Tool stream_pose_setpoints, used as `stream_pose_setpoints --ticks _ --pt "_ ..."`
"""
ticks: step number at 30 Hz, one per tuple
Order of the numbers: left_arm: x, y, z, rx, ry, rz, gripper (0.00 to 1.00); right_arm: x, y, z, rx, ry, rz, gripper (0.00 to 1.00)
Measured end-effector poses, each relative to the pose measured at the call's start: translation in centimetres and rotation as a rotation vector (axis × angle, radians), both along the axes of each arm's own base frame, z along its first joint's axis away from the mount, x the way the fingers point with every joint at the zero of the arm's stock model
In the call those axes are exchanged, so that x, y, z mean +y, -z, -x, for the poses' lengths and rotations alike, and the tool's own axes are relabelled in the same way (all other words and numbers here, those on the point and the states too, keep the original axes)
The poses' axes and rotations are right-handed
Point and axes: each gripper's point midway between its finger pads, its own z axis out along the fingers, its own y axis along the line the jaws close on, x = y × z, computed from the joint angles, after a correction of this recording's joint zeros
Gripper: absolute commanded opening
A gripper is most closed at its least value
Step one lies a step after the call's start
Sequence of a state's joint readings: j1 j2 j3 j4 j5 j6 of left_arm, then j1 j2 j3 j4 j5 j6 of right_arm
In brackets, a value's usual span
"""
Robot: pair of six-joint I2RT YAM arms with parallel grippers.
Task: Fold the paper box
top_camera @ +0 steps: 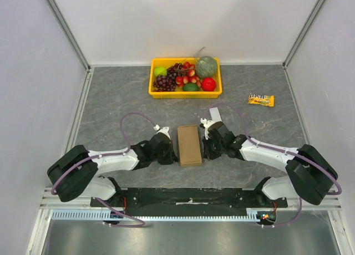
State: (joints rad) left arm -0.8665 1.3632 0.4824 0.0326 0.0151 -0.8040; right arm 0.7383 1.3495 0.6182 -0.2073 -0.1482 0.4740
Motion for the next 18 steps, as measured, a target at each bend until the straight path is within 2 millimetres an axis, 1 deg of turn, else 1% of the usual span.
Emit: stream_pose_setpoints --ticks 5,9,12,18 --pt "-1.1 0.0 1.5 0.027 0.009 0.031 0.02 0.2 0.8 1.5 0.027 -0.006 0.017 0.05" --pt "-2.1 0.1 2.7 0.046 0.029 0.041 0.02 0.4 1.2 2.3 0.038 -0.01 0.029 0.05" --pt "-2.7 0.3 3.4 0.056 0.045 0.041 0.02 0.1 1.6 2.4 0.041 0.007 0.043 0.05" --pt "-3.5 0.5 4.1 0.075 0.058 0.032 0.02 -0.1 1.6 2.0 0.028 0.044 0.054 0.05"
